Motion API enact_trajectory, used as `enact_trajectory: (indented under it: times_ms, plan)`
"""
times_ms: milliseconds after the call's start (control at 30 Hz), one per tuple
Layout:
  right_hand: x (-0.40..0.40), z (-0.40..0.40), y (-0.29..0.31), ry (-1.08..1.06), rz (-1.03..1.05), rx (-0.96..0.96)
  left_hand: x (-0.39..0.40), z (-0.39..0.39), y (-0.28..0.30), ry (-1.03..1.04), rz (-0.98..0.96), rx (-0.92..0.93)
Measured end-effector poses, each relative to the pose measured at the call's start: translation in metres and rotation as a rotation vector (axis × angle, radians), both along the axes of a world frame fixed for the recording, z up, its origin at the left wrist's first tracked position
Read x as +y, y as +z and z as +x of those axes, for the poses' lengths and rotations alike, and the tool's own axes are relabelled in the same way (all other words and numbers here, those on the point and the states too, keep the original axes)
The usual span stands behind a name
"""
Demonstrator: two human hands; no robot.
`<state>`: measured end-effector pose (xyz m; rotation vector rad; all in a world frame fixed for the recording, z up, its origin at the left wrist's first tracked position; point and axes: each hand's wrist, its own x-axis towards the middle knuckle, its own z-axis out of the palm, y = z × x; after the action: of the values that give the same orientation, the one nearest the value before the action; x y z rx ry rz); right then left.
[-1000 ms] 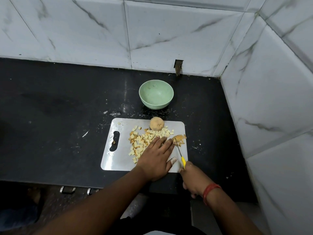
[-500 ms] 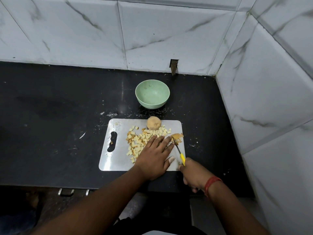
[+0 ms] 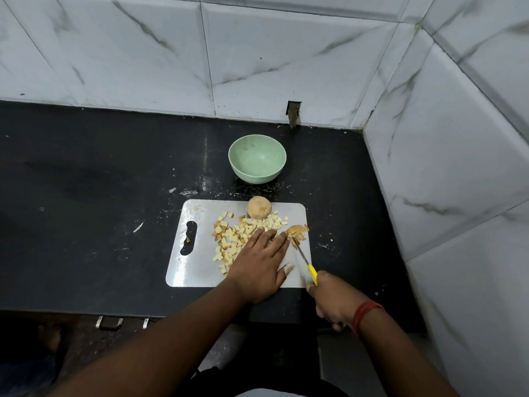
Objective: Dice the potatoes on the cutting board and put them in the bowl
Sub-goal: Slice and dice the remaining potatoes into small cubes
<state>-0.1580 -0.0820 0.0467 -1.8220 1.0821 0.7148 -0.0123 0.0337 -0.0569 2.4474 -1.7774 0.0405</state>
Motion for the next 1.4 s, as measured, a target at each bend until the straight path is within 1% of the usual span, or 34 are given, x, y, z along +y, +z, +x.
enact_trajectory:
  times_ms: [133, 200, 267, 367, 533, 900, 1067, 1167, 1400]
  plan:
    - [-0.004, -0.009, 0.004, -0.077, 0.070, -0.115, 0.001, 0.000, 0.000, -0.001, -0.014, 0.003]
    - [-0.003, -0.010, 0.007, -0.105, 0.069, -0.188, 0.001, 0.000, 0.001, -0.003, -0.028, 0.005]
    - [-0.002, -0.011, 0.007, -0.124, 0.054, -0.219, 0.003, 0.000, 0.001, -0.016, -0.047, 0.003]
    - [-0.001, -0.016, 0.003, -0.128, 0.023, -0.210, 0.004, -0.001, 0.001, -0.055, -0.069, -0.018]
    - [0.006, -0.022, -0.002, -0.110, -0.009, -0.187, 0.003, -0.001, 0.000, -0.125, -0.023, -0.066]
    - [0.019, -0.025, 0.004, -0.029, -0.092, -0.152, 0.002, -0.002, 0.000, -0.134, -0.041, -0.094]
    - [0.017, -0.024, -0.007, 0.002, -0.162, -0.119, 0.001, -0.001, -0.001, -0.131, -0.046, -0.082]
    - [0.015, -0.024, -0.017, 0.058, -0.218, -0.126, 0.001, -0.001, -0.001, -0.132, -0.055, -0.089]
    - [0.014, -0.020, -0.018, 0.103, -0.221, -0.093, 0.000, -0.002, -0.001, -0.135, -0.044, -0.101]
